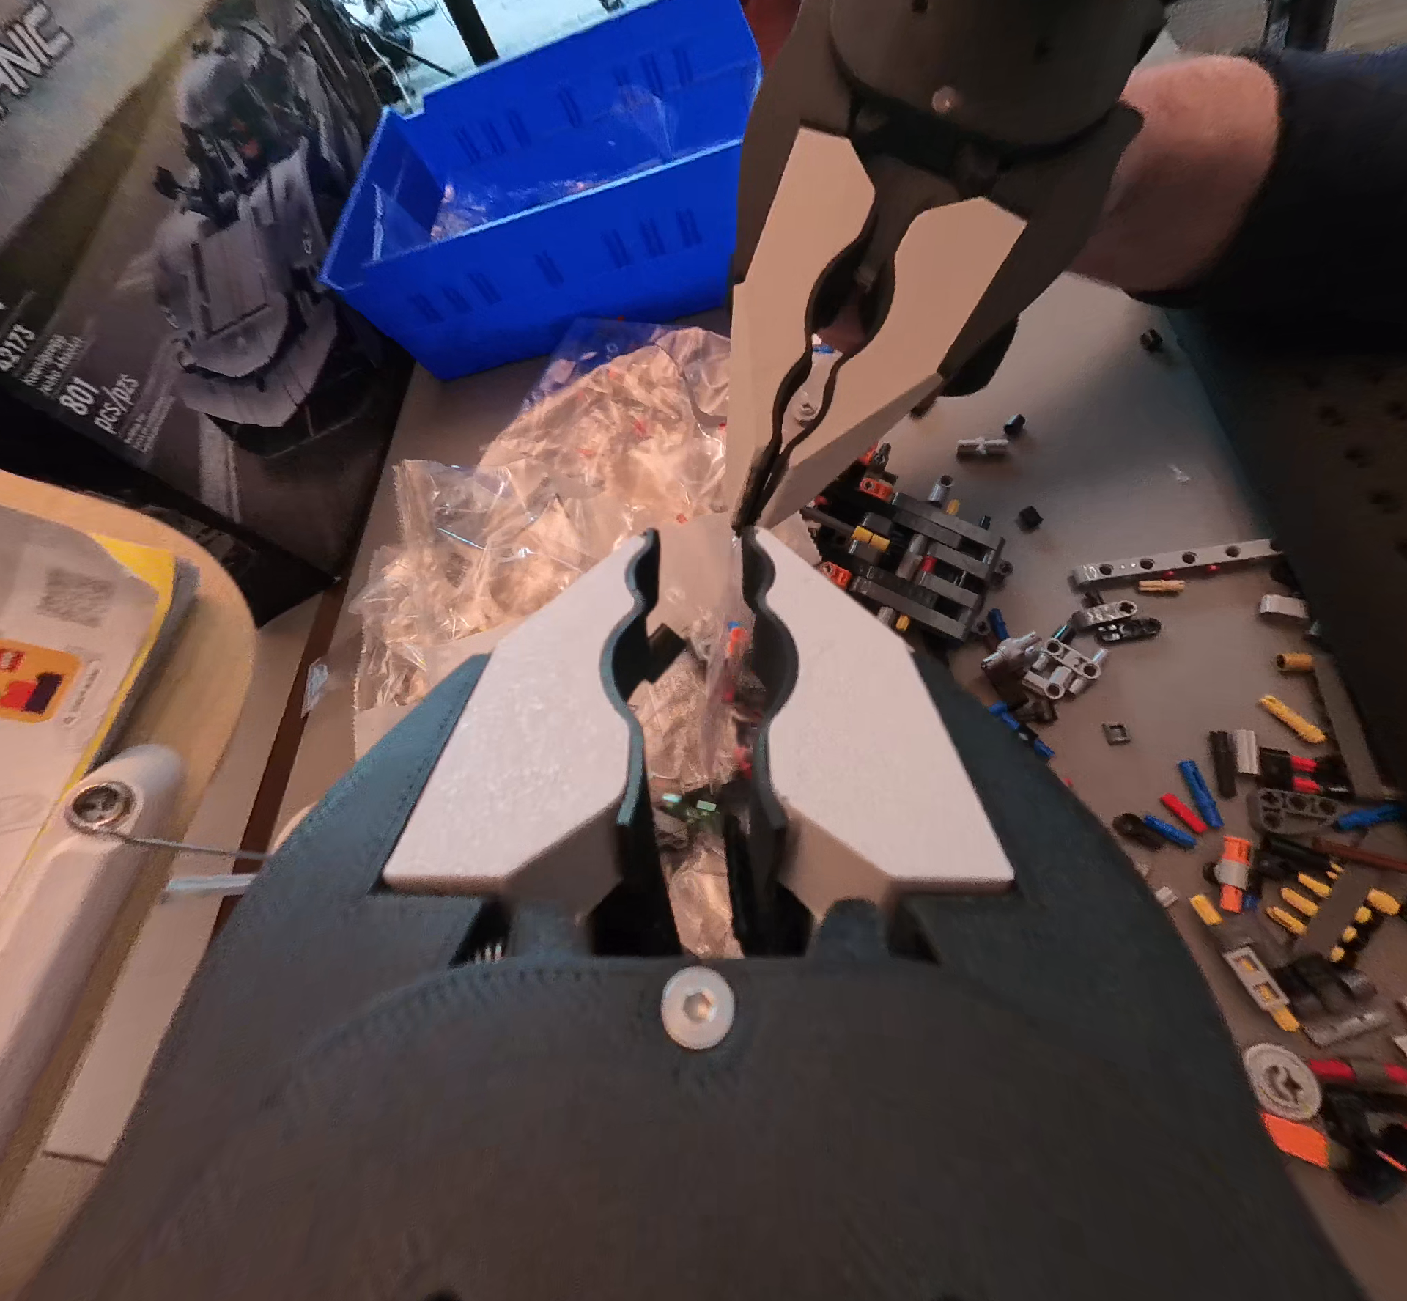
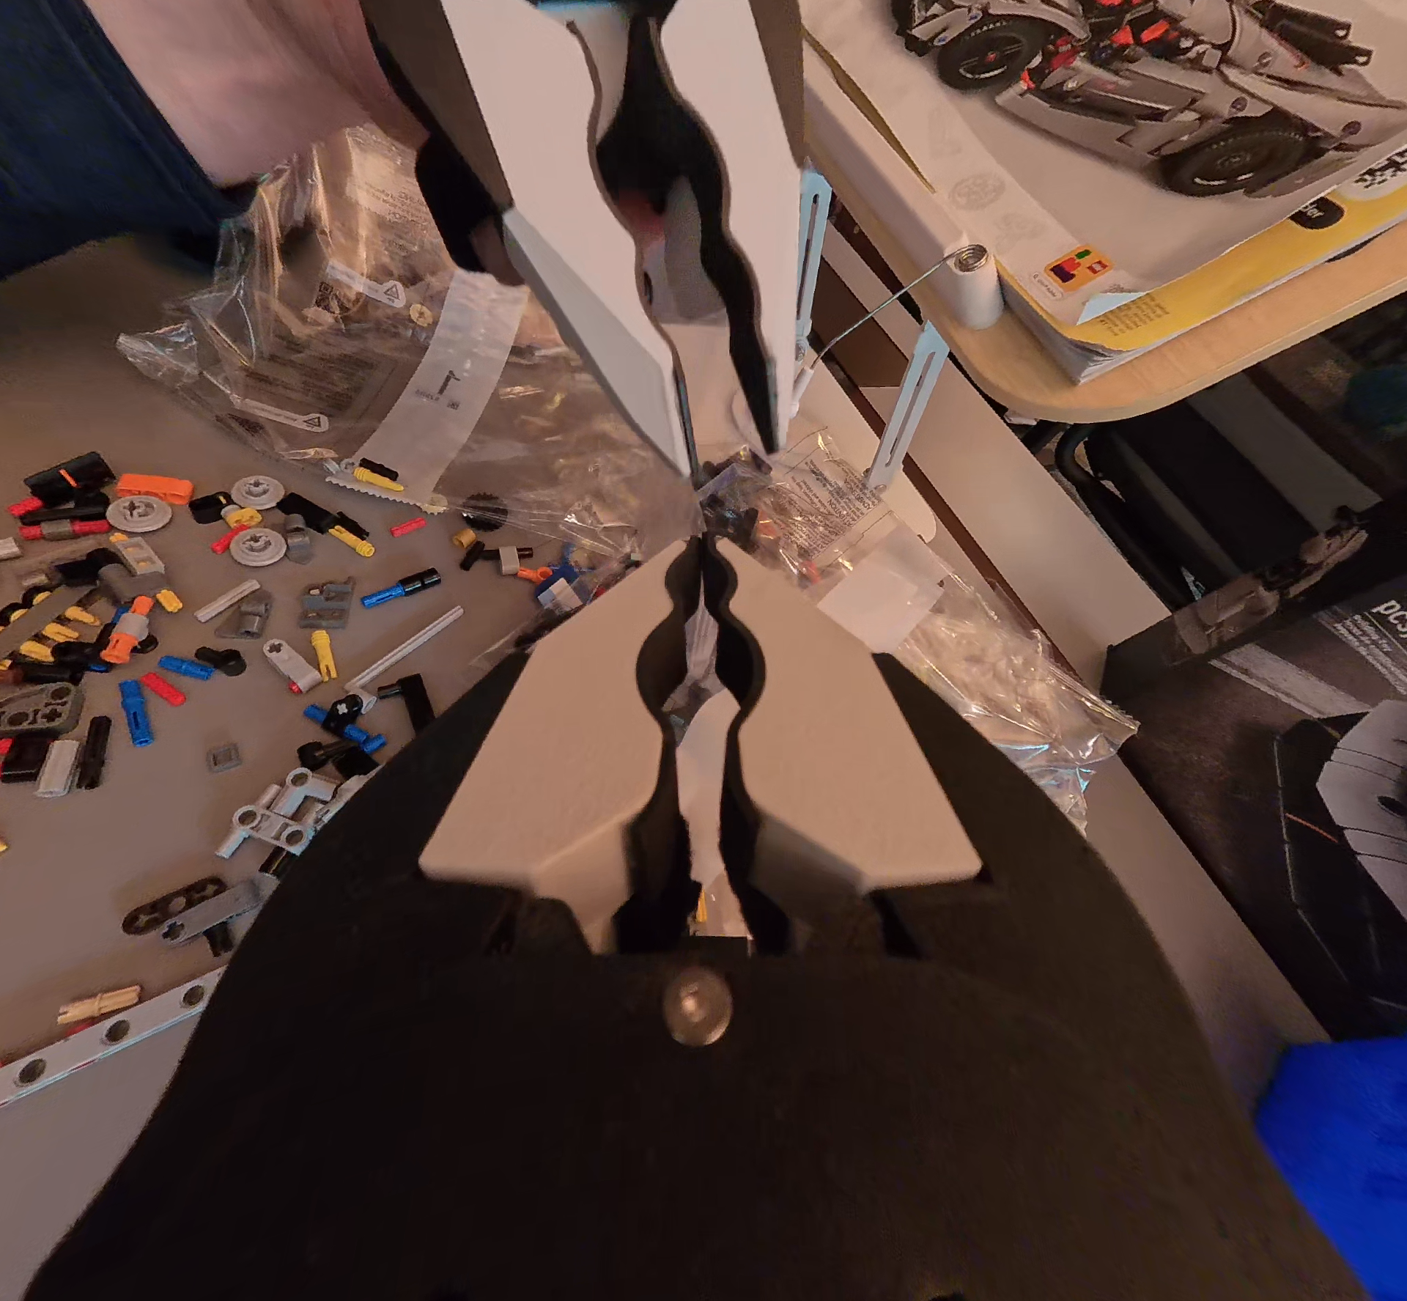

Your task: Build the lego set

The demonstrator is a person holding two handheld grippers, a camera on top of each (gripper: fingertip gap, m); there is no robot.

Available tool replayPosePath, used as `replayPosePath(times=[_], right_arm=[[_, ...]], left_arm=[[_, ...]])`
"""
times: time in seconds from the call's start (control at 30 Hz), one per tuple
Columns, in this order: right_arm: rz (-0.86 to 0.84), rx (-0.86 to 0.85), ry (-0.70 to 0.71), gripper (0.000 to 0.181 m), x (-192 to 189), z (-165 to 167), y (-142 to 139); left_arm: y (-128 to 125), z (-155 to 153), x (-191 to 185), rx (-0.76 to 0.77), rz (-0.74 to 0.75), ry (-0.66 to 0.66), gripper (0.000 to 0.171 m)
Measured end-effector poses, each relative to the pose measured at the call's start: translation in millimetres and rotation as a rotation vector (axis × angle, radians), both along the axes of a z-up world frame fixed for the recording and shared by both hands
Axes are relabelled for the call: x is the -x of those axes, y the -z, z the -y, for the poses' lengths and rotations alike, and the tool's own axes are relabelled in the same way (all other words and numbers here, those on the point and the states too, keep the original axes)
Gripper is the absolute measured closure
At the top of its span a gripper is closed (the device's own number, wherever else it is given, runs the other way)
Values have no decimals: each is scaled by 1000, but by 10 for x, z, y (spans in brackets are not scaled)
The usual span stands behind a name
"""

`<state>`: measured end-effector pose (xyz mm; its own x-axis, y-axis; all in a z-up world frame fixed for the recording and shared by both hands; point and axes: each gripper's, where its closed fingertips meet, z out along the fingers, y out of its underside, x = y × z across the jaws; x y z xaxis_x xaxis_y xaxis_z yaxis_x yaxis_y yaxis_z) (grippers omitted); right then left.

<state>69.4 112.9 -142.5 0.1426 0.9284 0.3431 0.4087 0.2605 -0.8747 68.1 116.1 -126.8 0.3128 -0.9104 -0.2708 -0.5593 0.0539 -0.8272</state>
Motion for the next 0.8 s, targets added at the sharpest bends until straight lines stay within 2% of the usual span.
replayPosePath(times=[0.17, 0.37, 0.8], right_arm=[[4, 1, -2, 181, 6, 2, 14], [7, 2, -4, 181, 9, 4, 23], [6, 4, -12, 181, 16, 27, 14]], left_arm=[[-49, 75, 3, 10, 12, 28, 158], [86, 71, -40, 18, -55, 33, 164], [329, 4, -42, 45, -140, 15, 166]])
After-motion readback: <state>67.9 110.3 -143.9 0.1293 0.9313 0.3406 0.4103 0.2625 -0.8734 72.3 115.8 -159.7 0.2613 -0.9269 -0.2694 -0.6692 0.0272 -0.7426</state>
